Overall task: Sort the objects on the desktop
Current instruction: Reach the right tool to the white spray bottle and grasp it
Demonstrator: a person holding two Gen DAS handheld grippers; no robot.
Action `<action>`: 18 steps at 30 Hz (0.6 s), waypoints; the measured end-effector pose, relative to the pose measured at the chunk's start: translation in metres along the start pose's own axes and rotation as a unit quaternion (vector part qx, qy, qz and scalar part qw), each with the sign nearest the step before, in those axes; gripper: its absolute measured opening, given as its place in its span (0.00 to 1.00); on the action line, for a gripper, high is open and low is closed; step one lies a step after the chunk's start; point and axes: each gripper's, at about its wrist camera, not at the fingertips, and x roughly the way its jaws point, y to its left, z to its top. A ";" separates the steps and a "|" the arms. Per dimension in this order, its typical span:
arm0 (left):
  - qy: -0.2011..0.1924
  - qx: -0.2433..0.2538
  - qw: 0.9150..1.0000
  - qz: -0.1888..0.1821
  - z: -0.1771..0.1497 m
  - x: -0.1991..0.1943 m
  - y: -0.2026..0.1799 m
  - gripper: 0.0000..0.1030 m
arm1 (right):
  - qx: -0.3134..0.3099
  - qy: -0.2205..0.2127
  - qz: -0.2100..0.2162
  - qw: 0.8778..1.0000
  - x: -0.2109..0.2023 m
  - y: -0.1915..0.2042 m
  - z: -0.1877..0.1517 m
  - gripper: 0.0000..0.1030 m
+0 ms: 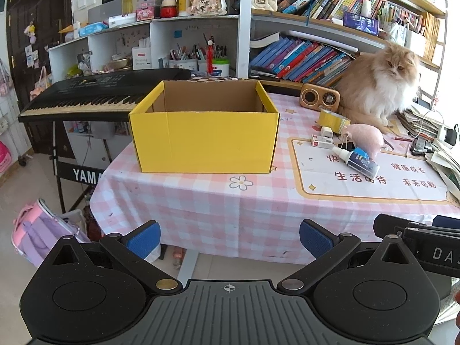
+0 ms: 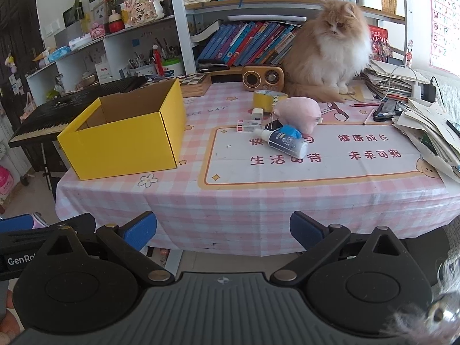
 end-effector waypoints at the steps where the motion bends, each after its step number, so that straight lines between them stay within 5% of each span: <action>1: 0.001 0.000 1.000 0.000 0.000 0.001 0.000 1.00 | -0.002 0.002 -0.002 1.000 0.001 0.001 0.000 0.98; 18: 0.007 -0.009 1.000 0.006 0.010 0.023 -0.012 1.00 | -0.006 0.040 -0.010 0.999 0.038 -0.018 0.014 0.99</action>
